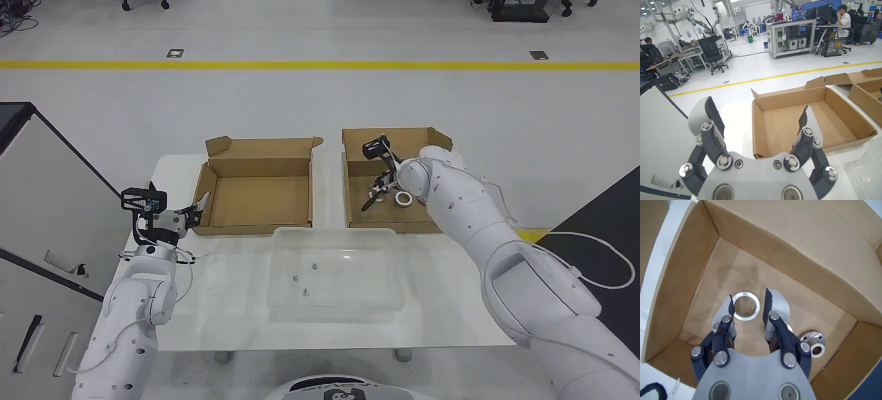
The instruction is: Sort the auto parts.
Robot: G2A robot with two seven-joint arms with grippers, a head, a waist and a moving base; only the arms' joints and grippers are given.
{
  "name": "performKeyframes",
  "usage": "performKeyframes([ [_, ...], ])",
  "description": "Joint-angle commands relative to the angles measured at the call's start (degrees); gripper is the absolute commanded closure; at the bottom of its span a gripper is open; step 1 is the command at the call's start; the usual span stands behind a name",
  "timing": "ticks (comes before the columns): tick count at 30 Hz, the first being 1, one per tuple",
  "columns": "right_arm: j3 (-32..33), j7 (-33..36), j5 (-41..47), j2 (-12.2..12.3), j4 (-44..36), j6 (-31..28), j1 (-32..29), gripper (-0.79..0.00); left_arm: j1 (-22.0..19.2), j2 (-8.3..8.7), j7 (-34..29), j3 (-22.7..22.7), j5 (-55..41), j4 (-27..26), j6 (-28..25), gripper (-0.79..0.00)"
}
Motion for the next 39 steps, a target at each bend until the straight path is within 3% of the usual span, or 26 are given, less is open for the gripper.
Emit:
performKeyframes([
  [1, 0.8, -0.4, 0.4, 0.3, -0.4, -0.1, 0.0, -0.785, 0.0, 0.0, 0.0, 0.0, 0.0, 0.0, 0.0, -0.785],
  [10, 9.1, -4.1, 6.5, 3.5, -7.7, -3.5, -2.7, -0.785, 0.0, 0.0, 0.0, 0.0, 0.0, 0.0, 0.0, -0.785],
  [18, 22.3, -1.1, 13.4, 9.0, -28.3, -10.5, -14.4, -0.785, 0.0, 0.0, 0.0, 0.0, 0.0, 0.0, 0.0, -0.785],
  [23, 32.0, 6.7, 23.8, 11.9, -42.4, -13.1, -24.7, -0.785, 0.0, 0.0, 0.0, 0.0, 0.0, 0.0, 0.0, -0.785],
  [27, 38.6, 14.8, 34.7, 13.6, -48.7, -13.5, -30.6, -0.785, 0.0, 0.0, 0.0, 0.0, 0.0, 0.0, 0.0, -0.785],
  [33, 46.9, 24.7, 49.0, 15.5, -50.9, -14.3, -35.5, -0.785, 0.0, 0.0, 0.0, 0.0, 0.0, 0.0, 0.0, -0.785],
  [39, 51.9, 32.5, 59.3, 16.9, -47.5, -15.3, -36.4, -0.785, 0.0, 0.0, 0.0, 0.0, 0.0, 0.0, 0.0, -0.785],
])
